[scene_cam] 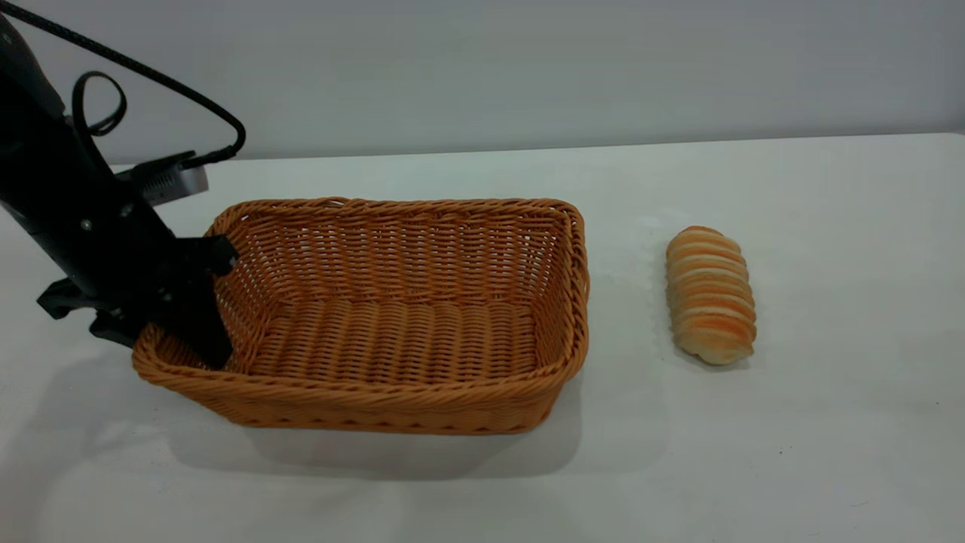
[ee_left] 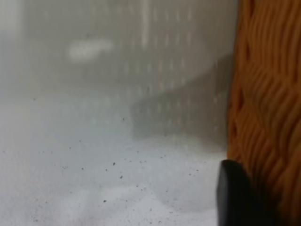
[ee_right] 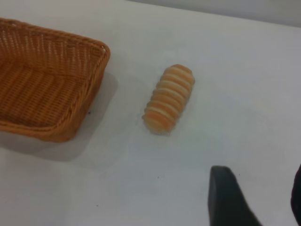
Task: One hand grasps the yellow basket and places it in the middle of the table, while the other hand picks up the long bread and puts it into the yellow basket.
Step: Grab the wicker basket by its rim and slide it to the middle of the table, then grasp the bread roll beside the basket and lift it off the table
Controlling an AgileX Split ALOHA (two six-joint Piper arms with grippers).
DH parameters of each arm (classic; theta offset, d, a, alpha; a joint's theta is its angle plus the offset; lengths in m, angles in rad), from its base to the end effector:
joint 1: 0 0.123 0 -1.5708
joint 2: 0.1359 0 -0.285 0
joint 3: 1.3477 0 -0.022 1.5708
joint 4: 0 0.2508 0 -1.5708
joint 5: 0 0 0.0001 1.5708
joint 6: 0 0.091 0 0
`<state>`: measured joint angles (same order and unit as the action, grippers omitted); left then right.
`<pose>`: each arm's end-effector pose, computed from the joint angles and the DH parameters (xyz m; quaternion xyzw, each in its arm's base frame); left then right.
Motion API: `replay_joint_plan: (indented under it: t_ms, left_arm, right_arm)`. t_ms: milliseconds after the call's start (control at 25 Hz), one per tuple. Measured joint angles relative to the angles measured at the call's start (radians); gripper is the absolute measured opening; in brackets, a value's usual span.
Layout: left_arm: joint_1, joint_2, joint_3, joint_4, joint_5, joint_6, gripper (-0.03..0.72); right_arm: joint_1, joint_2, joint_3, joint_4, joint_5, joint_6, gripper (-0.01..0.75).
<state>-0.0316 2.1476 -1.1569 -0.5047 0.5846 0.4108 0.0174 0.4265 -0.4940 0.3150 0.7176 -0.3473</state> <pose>0.3702 -0.0360 0.0684 0.0149 0.9883 -0.1361 0.0669 0.0794 0.0199 0.2896 -0.1040 0.8602 0.0671 0.4946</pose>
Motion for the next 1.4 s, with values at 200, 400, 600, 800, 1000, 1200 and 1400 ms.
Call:
replay_joint_plan:
  t_ms: [200,400,600,800,1000,1200,1400]
  left_arm:
    - [0.0,-0.073,-0.008,0.009,0.027,0.0,0.515]
    - [0.0,-0.198,-0.037,0.202,0.141,-0.034,0.529]
    - [0.0,-0.344,-0.067,0.4,0.293,-0.161,0.531]
    - [0.0,-0.53,-0.068,0.404,0.339,-0.218,0.532]
    - [0.0,-0.709,-0.068,0.337,0.377,-0.223,0.532]
    - [0.0,-0.855,-0.068,0.334,0.423,-0.223,0.532]
    - [0.0,-0.971,-0.068,0.334,0.466,-0.225,0.531]
  right_arm:
    - [0.0,0.0,0.0,0.0,0.0,0.0,0.376]
    - [0.0,0.0,0.0,0.007,0.003,-0.011,0.376]
    - [0.0,0.002,0.0,0.08,0.005,-0.089,0.376]
    - [0.0,0.09,0.0,0.301,-0.002,-0.271,0.376]
    - [0.0,0.307,-0.049,0.461,-0.015,-0.407,0.376]
    - [0.0,0.545,-0.183,0.486,0.0,-0.437,0.376]
    - [0.051,0.785,-0.315,0.477,-0.052,-0.438,0.376]
